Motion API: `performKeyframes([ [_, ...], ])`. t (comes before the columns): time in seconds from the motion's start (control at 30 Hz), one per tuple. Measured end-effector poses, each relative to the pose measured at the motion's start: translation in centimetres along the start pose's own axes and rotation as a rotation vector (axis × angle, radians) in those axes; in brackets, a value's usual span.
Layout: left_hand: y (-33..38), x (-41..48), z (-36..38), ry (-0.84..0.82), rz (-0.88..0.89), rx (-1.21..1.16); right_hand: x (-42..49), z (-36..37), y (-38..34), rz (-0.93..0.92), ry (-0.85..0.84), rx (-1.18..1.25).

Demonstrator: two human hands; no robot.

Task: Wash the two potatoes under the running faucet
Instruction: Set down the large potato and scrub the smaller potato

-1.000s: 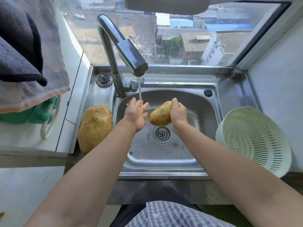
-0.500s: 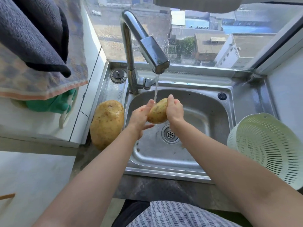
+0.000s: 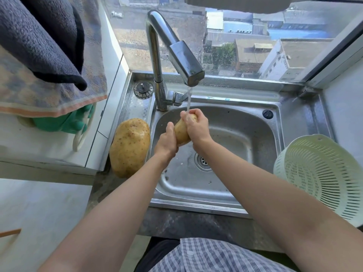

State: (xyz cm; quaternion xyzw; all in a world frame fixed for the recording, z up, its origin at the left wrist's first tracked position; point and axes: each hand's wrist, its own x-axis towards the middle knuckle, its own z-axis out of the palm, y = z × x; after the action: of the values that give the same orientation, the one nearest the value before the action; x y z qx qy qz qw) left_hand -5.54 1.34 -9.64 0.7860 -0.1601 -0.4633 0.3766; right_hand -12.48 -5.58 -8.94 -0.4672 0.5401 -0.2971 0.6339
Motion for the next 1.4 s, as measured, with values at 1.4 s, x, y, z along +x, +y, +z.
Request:
performKeyframes([
  [1.4, -1.6, -0.4, -1.0, -0.106, -0.12, -0.416, -0.4, -1.4, 0.4, 0.243, -0.185, 0.321],
])
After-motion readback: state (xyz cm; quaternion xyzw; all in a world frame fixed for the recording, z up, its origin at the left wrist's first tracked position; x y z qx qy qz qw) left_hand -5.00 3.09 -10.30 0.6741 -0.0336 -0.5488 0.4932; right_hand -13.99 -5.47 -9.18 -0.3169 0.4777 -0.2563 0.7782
